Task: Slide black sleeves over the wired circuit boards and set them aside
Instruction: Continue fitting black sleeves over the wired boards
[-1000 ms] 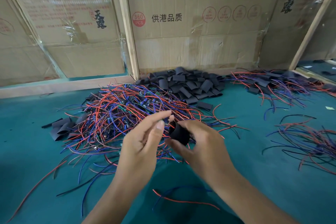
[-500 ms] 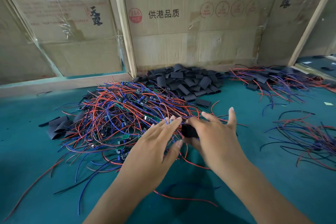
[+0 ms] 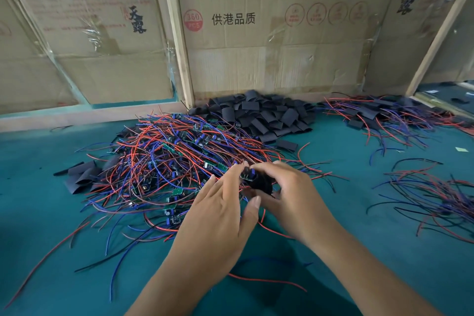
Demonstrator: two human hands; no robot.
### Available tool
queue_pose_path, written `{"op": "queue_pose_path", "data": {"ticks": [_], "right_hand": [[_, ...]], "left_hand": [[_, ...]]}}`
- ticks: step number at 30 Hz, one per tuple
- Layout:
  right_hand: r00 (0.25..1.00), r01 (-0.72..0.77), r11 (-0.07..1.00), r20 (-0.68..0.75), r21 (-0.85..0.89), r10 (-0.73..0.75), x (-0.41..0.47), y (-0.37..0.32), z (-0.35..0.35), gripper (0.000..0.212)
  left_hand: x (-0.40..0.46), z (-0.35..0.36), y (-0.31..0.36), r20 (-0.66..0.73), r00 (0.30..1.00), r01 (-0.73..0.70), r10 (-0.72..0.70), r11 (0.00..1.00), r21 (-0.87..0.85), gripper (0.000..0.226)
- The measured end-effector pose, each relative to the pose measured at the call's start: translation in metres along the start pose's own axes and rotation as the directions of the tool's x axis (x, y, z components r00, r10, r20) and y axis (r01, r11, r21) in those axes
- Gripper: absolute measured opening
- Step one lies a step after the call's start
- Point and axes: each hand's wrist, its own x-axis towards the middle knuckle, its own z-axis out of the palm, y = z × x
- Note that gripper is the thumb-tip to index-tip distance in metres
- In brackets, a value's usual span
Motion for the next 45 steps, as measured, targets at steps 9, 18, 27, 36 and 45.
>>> {"op": "queue_pose_path", "data": {"ticks": [9,18,27,36,45], "right_hand": [[0.999,0.039,0.999,-0.031,-0.015,-0.04,0.003,0.0,-0.003,0.022],[0.994,0.096,0.987,-0.038,-0.13,-0.102,0.003,-0.003,-0.014,0.033],[0.989,0.113,0.977,-0.077,-0.182,-0.128,0.004,-0.003,-0.018,0.038],[0.992,0.122,0.992,0.022,-0.026,-0.121,0.004,-0.003,-0.018,0.038],[0.97,0.185,0.982,0.152,0.048,-0.19,0.005,-0.01,-0.026,0.04]], "left_hand": [[0.004,-0.007,-0.003,0.028,0.998,-0.053,0.05,0.992,0.119,0.061],[0.006,-0.006,-0.006,0.017,0.997,-0.074,0.072,0.977,0.201,0.063],[0.006,-0.007,-0.003,-0.002,0.996,-0.086,0.089,0.968,0.234,0.054],[0.01,-0.013,-0.013,-0.072,0.989,-0.109,0.126,0.973,0.205,0.04],[0.012,-0.022,-0.036,-0.063,0.998,-0.005,-0.016,0.947,-0.32,0.04]]}}
